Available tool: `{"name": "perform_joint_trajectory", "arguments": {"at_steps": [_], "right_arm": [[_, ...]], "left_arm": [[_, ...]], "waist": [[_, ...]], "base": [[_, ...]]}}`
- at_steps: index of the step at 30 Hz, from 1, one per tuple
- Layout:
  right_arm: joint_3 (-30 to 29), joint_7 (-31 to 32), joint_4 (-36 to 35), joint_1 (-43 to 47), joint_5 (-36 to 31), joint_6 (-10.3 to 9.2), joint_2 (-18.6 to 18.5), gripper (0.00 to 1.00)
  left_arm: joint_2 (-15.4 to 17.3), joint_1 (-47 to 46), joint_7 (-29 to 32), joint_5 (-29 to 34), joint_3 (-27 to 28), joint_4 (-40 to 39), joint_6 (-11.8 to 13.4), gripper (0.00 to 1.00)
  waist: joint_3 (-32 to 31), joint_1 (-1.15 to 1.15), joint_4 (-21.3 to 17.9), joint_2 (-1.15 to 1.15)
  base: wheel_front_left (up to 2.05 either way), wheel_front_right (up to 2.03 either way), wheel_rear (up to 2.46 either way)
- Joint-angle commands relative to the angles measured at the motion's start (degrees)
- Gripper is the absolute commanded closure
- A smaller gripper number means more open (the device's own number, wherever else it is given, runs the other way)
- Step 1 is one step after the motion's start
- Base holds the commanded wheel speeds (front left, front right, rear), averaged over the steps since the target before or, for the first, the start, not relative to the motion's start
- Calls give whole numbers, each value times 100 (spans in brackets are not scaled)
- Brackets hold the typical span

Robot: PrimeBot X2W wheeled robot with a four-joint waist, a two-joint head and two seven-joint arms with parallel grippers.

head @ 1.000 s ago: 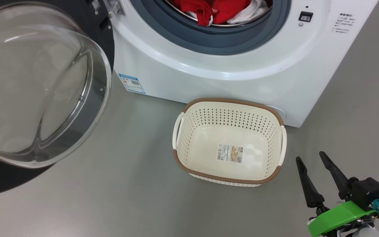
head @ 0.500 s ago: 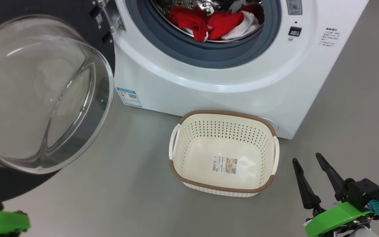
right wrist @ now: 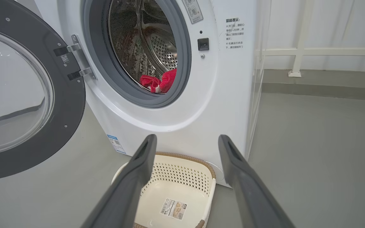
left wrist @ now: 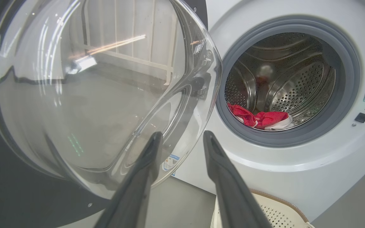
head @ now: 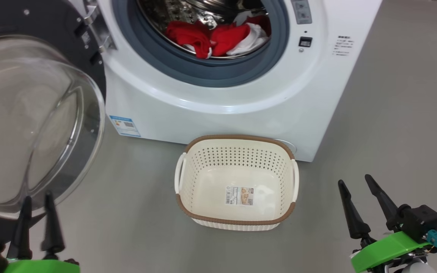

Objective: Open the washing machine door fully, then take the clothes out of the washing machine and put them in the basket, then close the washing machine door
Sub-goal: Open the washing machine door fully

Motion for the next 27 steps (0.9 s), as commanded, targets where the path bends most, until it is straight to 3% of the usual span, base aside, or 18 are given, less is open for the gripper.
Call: {"name": "perform_joint_trajectory", "arguments": {"at_steps": [1, 2, 3, 27], "right_arm": [[65, -51, -159, -51, 18, 37, -35, 0], [47, -51, -168, -48, 17, 37, -30, 0], [30, -51, -176, -45, 17, 37, -26, 0], [-557, -51, -392, 24, 0, 37, 96, 0]], "left_arm": [[123, 32, -28, -48, 132, -187, 8, 15], [121, 50, -28, -82, 54, -216, 8, 3], [123, 68, -28, -108, -9, -237, 8, 0], [518, 153, -28, -508, -1013, -669, 8, 0]], "waist": [[-10, 0, -119, 0], [-8, 0, -167, 0], [-9, 0, -218, 0], [84, 0, -1396, 0]], "base": [[0, 0, 0], [0, 0, 0], [0, 0, 0], [0, 0, 0]]}}
